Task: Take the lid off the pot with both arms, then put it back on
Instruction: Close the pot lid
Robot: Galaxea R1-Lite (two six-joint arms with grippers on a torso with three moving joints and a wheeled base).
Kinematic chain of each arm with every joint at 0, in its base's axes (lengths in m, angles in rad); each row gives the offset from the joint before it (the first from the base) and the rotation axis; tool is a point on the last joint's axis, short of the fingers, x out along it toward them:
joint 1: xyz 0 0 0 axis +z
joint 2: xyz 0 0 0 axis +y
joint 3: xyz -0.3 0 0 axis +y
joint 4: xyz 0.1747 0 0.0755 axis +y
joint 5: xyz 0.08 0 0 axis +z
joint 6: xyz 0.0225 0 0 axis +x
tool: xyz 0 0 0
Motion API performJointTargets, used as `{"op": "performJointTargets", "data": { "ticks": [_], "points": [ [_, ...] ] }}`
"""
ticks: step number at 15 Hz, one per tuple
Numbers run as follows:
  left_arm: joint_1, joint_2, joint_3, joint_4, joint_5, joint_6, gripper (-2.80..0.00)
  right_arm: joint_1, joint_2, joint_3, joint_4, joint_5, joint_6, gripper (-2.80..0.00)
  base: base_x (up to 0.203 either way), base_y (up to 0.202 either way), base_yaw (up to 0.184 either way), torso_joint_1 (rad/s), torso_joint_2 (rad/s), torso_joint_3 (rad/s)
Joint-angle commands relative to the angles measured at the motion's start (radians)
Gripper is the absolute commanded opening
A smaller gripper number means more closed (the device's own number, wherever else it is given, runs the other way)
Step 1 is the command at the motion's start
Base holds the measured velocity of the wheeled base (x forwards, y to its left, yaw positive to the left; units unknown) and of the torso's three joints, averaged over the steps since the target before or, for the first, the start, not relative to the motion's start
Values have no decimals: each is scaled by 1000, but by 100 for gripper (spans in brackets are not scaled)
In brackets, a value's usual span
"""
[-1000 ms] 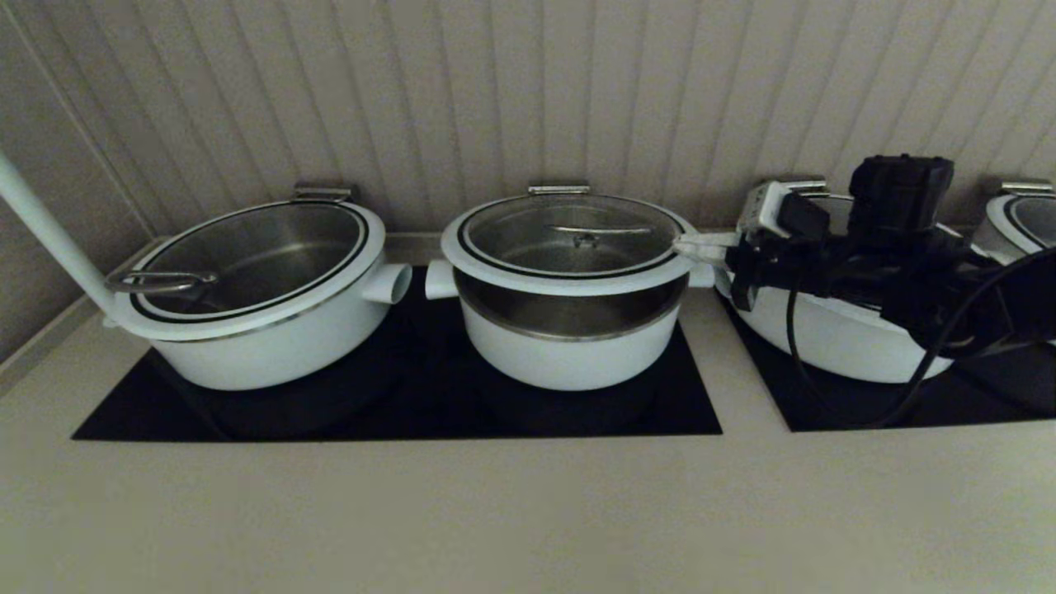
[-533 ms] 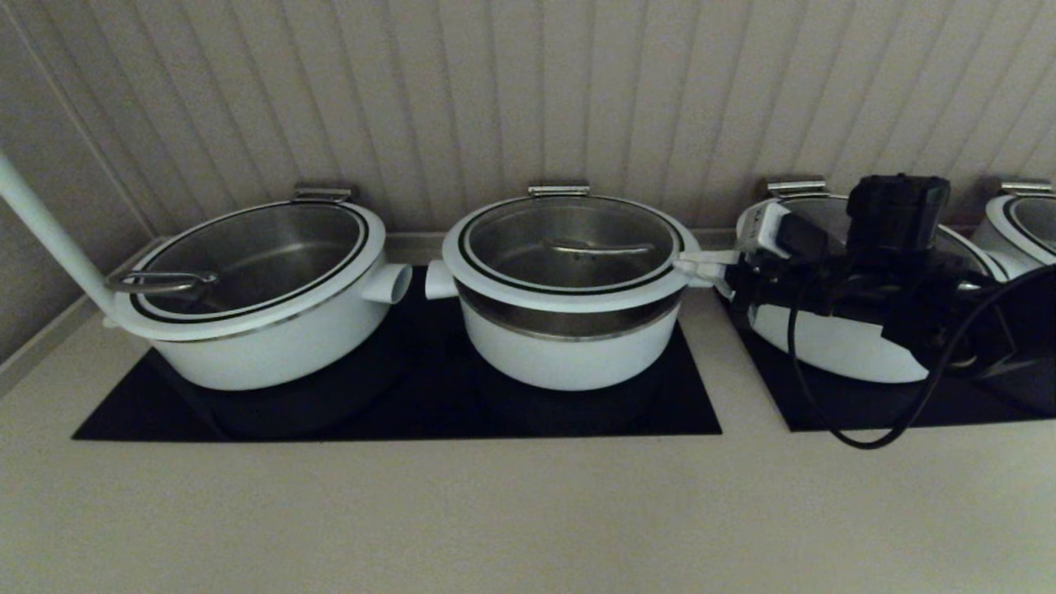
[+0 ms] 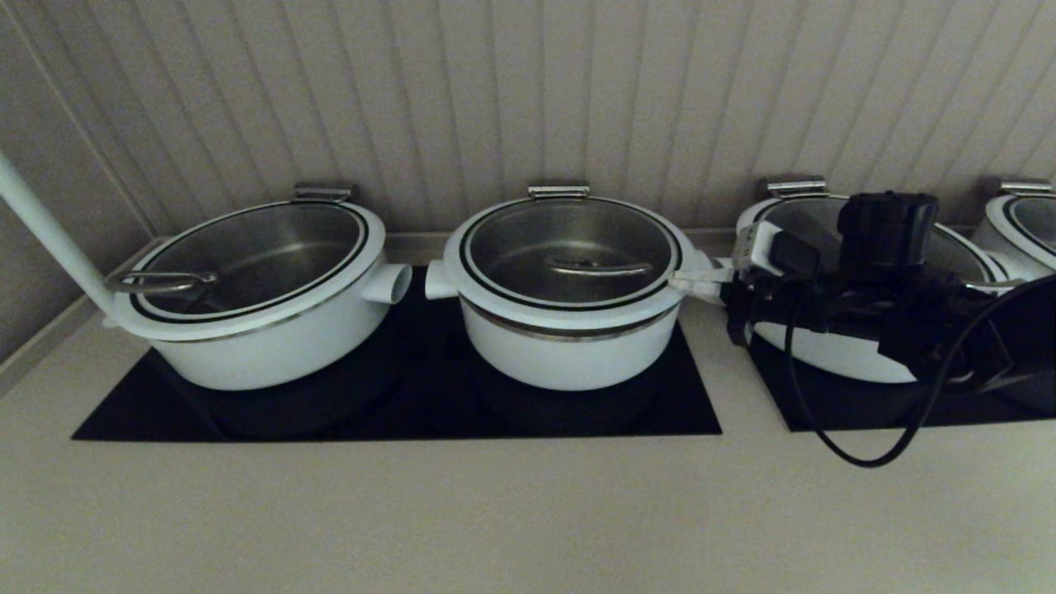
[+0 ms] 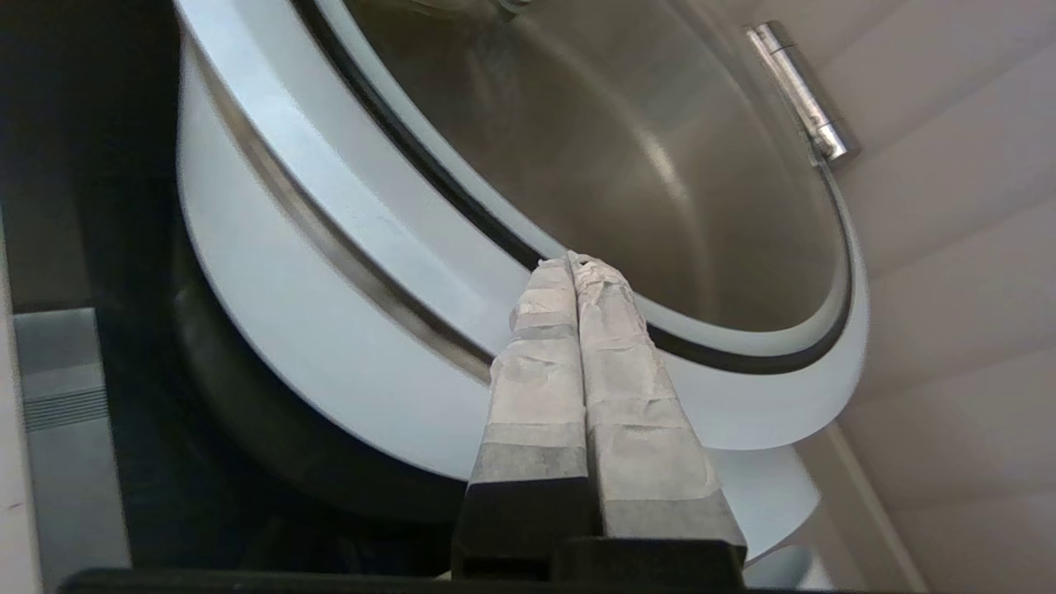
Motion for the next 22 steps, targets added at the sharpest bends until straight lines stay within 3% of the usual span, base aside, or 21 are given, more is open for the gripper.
{"op": "performJointTargets", "data": {
  "ticks": [1, 22],
  "points": [
    [0, 1, 0, 0, -1, 0, -280, 0, -2, 13, -2, 4, -5, -280, 0, 0, 0, 0, 0, 0],
    [0, 1, 0, 0, -1, 0, -280, 8, 54, 68, -64, 4, -7, -280, 0, 0, 0, 0, 0, 0]
  ]
}}
